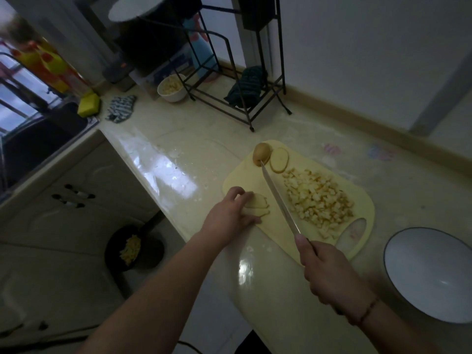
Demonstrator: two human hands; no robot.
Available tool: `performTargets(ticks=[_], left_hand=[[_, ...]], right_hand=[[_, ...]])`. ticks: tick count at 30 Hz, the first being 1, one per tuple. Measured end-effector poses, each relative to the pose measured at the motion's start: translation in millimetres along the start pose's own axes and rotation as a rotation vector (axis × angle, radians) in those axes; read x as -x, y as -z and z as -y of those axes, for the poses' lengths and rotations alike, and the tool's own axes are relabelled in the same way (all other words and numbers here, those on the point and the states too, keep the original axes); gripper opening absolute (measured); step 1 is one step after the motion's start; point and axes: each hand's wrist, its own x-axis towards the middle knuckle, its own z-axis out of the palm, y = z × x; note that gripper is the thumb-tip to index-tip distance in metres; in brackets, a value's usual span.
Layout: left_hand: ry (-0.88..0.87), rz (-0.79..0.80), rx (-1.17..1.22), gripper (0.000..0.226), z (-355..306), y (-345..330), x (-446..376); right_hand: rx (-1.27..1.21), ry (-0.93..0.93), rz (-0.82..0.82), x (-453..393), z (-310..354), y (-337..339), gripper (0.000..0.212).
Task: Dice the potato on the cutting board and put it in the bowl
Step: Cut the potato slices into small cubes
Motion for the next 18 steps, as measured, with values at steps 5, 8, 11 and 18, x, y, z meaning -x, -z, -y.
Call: performTargets(ticks=[5,8,11,18], left_hand=[[0.035,0.070,0.110,0.058,-4,8,-7],[0.117,-0.004,0.184,0.056,-17,0,-11],[0.189,-0.095,0.227,0.058,-27,-9,-11],[0.228,-0.121,0.271,0.067,-18,-10,-6]], right_hand=[[-0.006,0.018,-0.051,0,-1,-11,0.060],[0.036,0.057,-0.065,1,3,-15,0.061],[0.036,0.056,-0.064,-2,9,-17,0.060],[-0.009,0.020,-0.018,-11,6,-13,0.059]])
